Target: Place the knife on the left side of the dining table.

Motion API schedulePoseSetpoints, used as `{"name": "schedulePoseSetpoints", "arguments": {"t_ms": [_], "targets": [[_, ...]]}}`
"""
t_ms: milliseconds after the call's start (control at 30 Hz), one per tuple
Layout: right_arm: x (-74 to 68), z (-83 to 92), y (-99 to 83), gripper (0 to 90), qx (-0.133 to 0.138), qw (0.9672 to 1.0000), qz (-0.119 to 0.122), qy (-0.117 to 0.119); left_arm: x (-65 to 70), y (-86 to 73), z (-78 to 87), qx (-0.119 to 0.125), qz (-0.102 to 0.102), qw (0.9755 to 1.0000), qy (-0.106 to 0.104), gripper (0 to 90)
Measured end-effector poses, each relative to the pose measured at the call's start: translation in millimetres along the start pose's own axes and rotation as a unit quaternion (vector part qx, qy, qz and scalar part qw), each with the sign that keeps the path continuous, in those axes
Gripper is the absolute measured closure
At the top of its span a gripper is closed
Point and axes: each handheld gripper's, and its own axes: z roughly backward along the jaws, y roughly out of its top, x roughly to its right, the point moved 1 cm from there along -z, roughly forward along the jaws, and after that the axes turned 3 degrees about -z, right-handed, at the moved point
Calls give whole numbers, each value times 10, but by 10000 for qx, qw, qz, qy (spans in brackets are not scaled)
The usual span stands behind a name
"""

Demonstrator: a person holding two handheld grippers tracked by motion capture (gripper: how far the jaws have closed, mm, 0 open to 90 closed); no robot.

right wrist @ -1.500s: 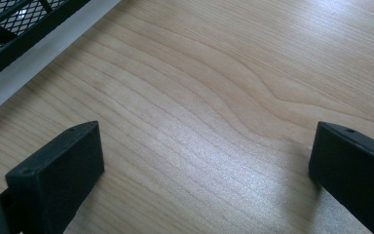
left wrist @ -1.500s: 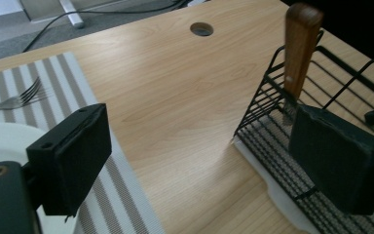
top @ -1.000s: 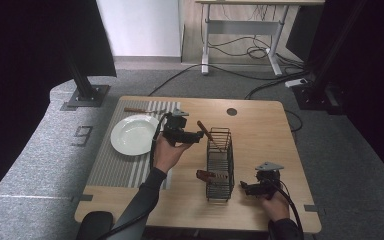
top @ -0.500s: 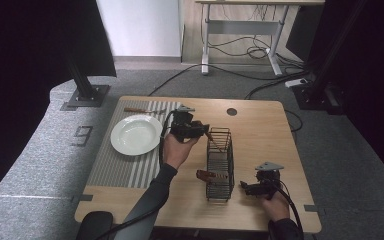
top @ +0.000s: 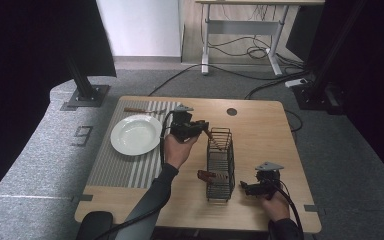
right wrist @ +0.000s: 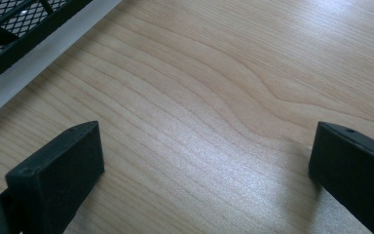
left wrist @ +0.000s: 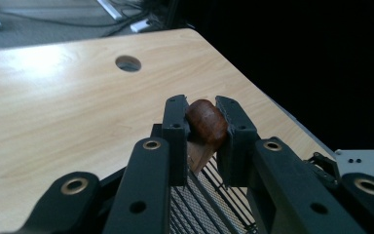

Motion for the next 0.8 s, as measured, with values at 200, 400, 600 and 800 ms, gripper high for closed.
{"name": "schedulePoseSetpoints", "arguments": {"t_ms": [200, 400, 600, 800], "targets": [[0, 1, 0, 0, -7, 10000, 1, -1, 9, 37, 73, 170, 1, 9998, -79, 769], [0, 1, 0, 0, -6, 10000, -3, -1, 25, 88, 172, 292, -32, 9995, -98, 777], [0, 1, 0, 0, -6, 10000, -1, -2, 25, 155, 349, 468, -69, 9987, -180, 783], [1, 3, 1, 0, -15, 10000, 2, 1, 5, 225, 562, 688, -28, 9973, -240, 788]]}}
